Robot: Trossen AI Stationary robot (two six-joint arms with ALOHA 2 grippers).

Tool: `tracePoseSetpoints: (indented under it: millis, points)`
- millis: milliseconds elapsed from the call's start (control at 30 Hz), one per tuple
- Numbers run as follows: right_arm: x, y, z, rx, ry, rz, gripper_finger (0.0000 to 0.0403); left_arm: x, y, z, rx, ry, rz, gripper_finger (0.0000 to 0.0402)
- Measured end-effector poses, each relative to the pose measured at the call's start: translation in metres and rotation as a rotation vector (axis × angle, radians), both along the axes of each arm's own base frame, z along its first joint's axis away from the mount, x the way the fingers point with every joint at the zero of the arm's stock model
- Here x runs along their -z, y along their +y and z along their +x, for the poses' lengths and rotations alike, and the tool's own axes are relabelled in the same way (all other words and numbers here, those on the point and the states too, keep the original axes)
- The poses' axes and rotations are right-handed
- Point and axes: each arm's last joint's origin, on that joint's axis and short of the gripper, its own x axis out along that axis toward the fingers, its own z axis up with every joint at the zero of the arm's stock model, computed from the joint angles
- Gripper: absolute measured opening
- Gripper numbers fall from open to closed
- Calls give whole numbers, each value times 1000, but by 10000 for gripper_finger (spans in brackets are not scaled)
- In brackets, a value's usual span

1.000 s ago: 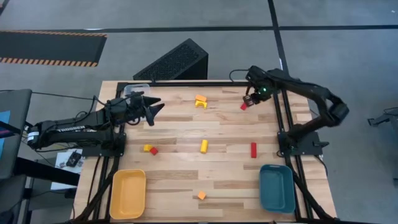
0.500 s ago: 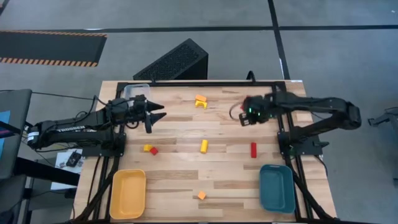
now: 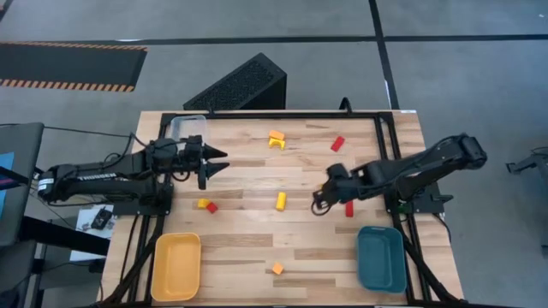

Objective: Sort & place blocks by color
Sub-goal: Put the top right orange block in the dark green bin

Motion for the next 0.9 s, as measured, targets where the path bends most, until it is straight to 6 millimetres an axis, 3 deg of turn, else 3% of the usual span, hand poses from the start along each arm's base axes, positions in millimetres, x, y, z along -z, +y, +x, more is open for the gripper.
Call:
tracePoseSetpoints:
  millis: [267, 533, 700, 900]
  points:
    - [5, 6, 16, -184, -52, -24, 129, -1, -25, 3, -44, -29, -78, 183]
    - [-14, 21, -1, -342, -127, -55, 132, -5, -55, 5, -109, -120, -142, 183]
    - [-22, 26, -10, -396, -154, -71, 137, -4, -77, 16, -123, -172, -167, 183]
    - [-22, 48, -23, -482, -132, -71, 136, 4, -99, 35, -170, -215, -176, 183]
